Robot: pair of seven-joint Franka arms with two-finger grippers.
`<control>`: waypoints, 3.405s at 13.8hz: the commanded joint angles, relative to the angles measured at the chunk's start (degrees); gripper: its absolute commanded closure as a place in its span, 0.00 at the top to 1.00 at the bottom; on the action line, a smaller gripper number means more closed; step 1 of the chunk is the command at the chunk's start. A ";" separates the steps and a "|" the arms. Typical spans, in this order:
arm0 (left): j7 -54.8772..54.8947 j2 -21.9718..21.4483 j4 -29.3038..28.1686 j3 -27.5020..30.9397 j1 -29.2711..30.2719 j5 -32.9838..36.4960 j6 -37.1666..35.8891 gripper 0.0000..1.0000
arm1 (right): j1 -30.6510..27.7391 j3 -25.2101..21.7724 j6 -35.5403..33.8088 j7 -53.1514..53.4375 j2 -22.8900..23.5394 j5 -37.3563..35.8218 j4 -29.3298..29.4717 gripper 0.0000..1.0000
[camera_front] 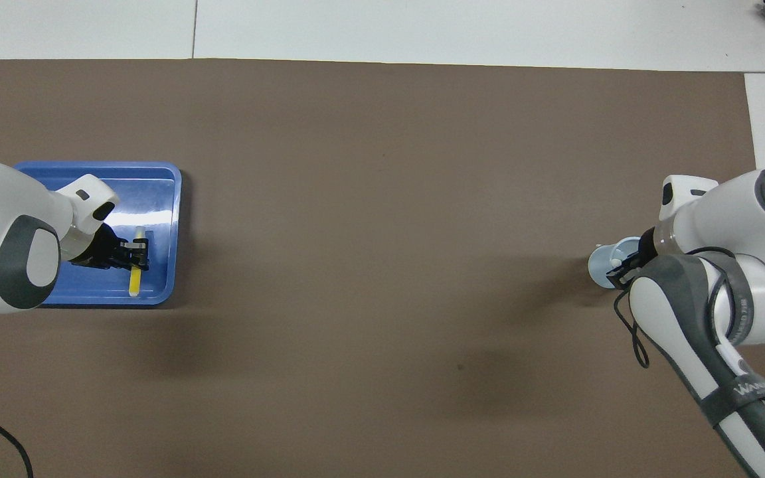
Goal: Right arm passes pens to left for tray arrangement
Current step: 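Grasp the purple pen in the cup with the right gripper, then carry the purple pen toward the left gripper while the left gripper approaches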
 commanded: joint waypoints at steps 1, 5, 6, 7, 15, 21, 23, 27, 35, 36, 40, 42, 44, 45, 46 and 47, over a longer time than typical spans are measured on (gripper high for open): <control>-0.96 2.17 2.33 -0.02 -0.37 1.41 0.78 0.00 | -1.10 0.87 -1.29 0.85 0.35 0.17 1.14 0.38; -0.96 3.92 2.69 -0.10 -0.54 1.41 2.10 0.00 | -1.19 0.79 -1.91 0.58 0.53 0.17 1.67 0.15; -0.96 4.45 2.60 -0.02 -0.80 1.50 3.41 0.00 | -1.19 0.87 -2.43 0.58 0.70 0.17 2.37 0.07; -0.96 4.63 2.43 -0.10 -0.81 1.50 4.21 0.00 | -1.19 0.87 -3.31 0.67 0.88 0.08 3.33 0.00; -1.75 4.63 2.60 -0.10 -0.54 1.76 1.84 1.00 | 1.61 1.14 -11.55 0.14 1.06 -0.97 13.60 0.00; -1.84 4.20 7.86 -0.28 -1.42 1.76 -5.43 1.00 | 2.94 2.98 -24.66 1.02 0.10 4.09 25.66 0.00; -2.10 3.58 10.58 -0.37 -1.86 1.42 -9.39 1.00 | 2.94 3.25 -25.11 3.82 -0.17 8.84 25.75 0.00; -7.20 1.56 13.06 -0.81 -1.95 -0.25 -12.66 1.00 | 3.03 5.08 -24.24 17.60 -0.26 19.83 25.32 0.00; -25.80 -6.52 14.11 -2.13 -2.65 -11.83 -21.09 1.00 | 11.19 6.24 -8.09 48.70 -3.06 38.02 17.78 0.00; -29.32 -7.57 14.11 -2.21 -2.56 -13.69 -21.27 1.00 | 12.77 6.24 -4.58 53.10 -3.68 39.88 16.10 0.00; -46.88 -13.37 13.41 -2.13 -2.56 -20.89 -20.84 1.00 | 19.89 6.24 7.02 66.12 -4.04 42.97 13.11 0.00; -55.51 -14.88 13.23 -2.12 -2.65 -22.49 -19.61 1.00 | 23.23 6.32 15.02 72.10 -4.04 45.59 11.17 0.00; -65.68 -15.76 12.45 -2.30 -2.83 -24.76 -15.76 1.00 | 25.44 6.24 17.60 74.32 -3.87 47.88 10.64 0.00; -71.48 -16.11 12.01 -2.30 -4.22 -25.21 -12.95 1.00 | 25.97 6.24 17.87 74.50 -3.60 49.28 10.64 0.00; -77.37 -16.28 11.39 -2.21 -5.80 -25.22 -10.14 1.00 | 26.41 6.24 19.35 74.50 -3.43 51.65 10.46 0.00; -82.13 -16.63 10.69 -2.21 -6.77 -25.22 -7.33 1.00 | 26.93 6.24 21.28 74.41 -3.34 54.19 9.94 0.00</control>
